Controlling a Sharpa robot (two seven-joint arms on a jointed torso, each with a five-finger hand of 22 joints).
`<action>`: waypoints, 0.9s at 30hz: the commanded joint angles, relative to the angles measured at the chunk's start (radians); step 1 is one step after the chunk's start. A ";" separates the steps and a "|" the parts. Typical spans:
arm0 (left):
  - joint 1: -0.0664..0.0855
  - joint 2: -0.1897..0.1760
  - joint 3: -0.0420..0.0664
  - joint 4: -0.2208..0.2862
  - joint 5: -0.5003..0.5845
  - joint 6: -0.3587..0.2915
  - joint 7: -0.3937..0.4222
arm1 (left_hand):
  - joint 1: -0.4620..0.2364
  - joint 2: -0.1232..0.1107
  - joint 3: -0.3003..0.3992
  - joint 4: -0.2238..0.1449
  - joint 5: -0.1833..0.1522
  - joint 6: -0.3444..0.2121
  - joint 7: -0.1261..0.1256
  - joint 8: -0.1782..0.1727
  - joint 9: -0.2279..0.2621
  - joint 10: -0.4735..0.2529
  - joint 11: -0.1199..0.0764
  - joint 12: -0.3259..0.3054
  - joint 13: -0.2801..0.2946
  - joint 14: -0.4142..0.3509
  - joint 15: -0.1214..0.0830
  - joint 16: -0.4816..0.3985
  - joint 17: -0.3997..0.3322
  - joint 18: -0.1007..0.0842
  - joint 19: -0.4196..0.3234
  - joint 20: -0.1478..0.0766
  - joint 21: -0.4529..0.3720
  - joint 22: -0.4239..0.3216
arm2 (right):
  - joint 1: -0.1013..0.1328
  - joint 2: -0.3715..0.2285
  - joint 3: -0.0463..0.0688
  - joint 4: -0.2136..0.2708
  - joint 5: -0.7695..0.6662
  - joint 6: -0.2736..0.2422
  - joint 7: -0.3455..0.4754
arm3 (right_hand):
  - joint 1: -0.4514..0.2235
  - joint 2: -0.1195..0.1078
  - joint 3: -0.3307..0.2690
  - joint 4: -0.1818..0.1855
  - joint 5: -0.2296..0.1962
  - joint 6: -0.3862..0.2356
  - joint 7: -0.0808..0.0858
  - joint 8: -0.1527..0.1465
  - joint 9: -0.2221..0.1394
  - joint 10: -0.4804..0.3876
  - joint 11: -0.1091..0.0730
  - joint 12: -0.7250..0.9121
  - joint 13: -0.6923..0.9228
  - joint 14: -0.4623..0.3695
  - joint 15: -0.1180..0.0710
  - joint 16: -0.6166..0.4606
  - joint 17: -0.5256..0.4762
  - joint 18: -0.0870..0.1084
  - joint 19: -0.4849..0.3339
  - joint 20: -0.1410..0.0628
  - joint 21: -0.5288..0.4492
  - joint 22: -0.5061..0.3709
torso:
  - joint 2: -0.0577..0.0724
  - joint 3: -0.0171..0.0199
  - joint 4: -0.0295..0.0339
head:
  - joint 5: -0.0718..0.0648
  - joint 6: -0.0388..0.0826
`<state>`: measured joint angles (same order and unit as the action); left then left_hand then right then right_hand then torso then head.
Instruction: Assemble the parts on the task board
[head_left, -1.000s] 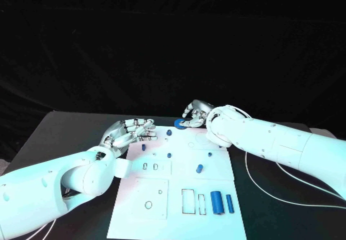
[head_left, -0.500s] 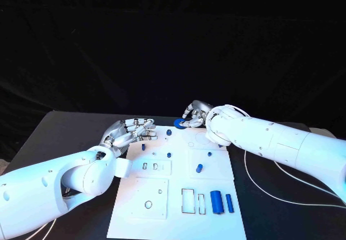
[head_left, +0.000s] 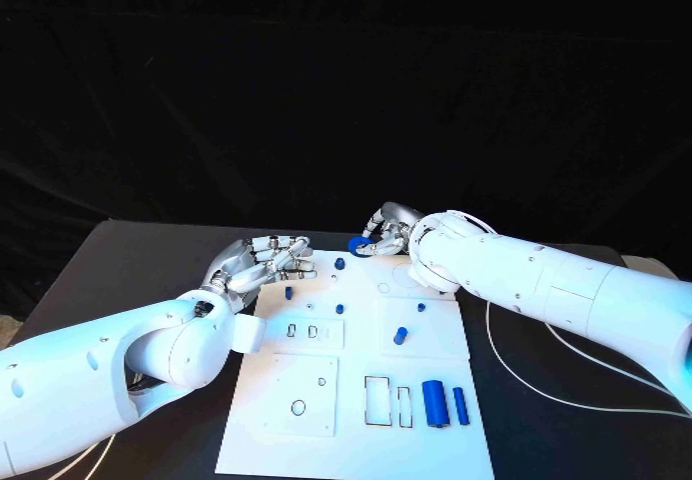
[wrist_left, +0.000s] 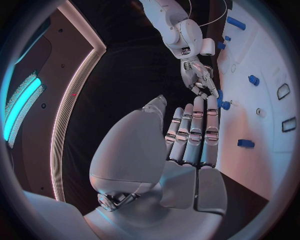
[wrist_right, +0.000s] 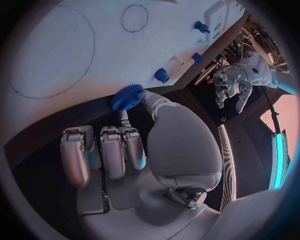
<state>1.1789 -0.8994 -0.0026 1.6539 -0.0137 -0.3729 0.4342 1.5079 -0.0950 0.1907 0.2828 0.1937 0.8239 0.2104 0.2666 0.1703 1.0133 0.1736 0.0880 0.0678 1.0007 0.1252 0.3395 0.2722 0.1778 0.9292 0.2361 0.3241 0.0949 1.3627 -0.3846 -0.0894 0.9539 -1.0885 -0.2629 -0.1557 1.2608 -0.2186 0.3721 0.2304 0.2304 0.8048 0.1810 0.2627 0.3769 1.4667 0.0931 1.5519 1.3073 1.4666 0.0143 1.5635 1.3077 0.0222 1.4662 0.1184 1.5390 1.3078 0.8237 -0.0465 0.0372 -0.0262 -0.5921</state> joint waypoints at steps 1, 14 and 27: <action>0.001 0.002 0.001 0.001 0.000 0.005 0.002 | -0.010 0.000 0.006 0.000 -0.004 -0.009 0.023 -0.004 -0.001 0.000 0.005 -0.005 -0.001 0.002 0.002 -0.006 0.001 0.006 0.008 0.001 0.000 -0.001 | -0.005 0.002 -0.003 -0.003 0.003 0.037 0.004 | -0.007 0.004 -0.007 0.001 -0.003 -0.006 0.000 -0.004 -0.001 0.078 0.005 -0.003 0.236 0.100 0.009 0.003 0.243 -0.011 0.076 0.008 -0.001 0.222 | 0.000 0.0000 -0.0016 | 0.000 -0.001; 0.001 0.001 0.001 0.001 0.000 0.005 0.000 | -0.010 0.000 0.007 0.000 -0.004 -0.009 0.023 -0.004 -0.001 0.000 0.006 -0.005 -0.001 0.001 0.003 -0.006 0.001 0.006 0.008 0.001 0.000 -0.001 | -0.005 -0.008 -0.004 0.011 -0.032 0.046 0.001 | 0.043 0.026 0.022 -0.044 0.001 0.051 -0.010 0.012 0.017 0.088 -0.004 0.006 0.247 0.101 0.004 0.004 0.246 -0.012 0.081 0.006 0.003 0.228 | 0.000 0.0007 -0.0012 | 0.000 -0.002; 0.001 0.000 0.001 0.001 0.000 0.007 -0.003 | -0.010 0.000 0.007 0.000 -0.004 -0.009 0.023 -0.004 -0.001 0.000 0.006 -0.005 -0.001 0.001 0.003 -0.006 0.001 0.006 0.008 0.001 0.000 -0.001 | -0.006 -0.023 -0.005 0.043 -0.107 0.041 -0.005 | 0.032 0.018 0.026 -0.052 -0.011 0.080 -0.018 0.018 0.024 0.093 -0.011 0.009 0.251 0.101 -0.003 0.004 0.247 -0.013 0.083 0.000 0.006 0.231 | 0.000 0.0000 -0.0011 | -0.001 -0.006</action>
<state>1.1791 -0.9006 -0.0026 1.6532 -0.0137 -0.3732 0.4284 1.5079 -0.0950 0.1908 0.2825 0.1937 0.8239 0.2104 0.2666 0.1704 1.0133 0.1736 0.0880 0.0678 1.0007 0.1252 0.3395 0.2721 0.1779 0.9291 0.2361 0.3241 0.0949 1.3630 -0.4062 -0.0903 0.9915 -1.1422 -0.2540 -0.1523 1.2978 -0.1950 0.4000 0.1804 0.2241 0.8803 0.1631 0.2805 0.3993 1.4636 0.0889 1.5559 1.3081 1.4630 0.0179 1.5635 1.3075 0.0223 1.4661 0.1184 1.5391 1.3074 0.8234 -0.0460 0.0357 -0.0272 -0.5966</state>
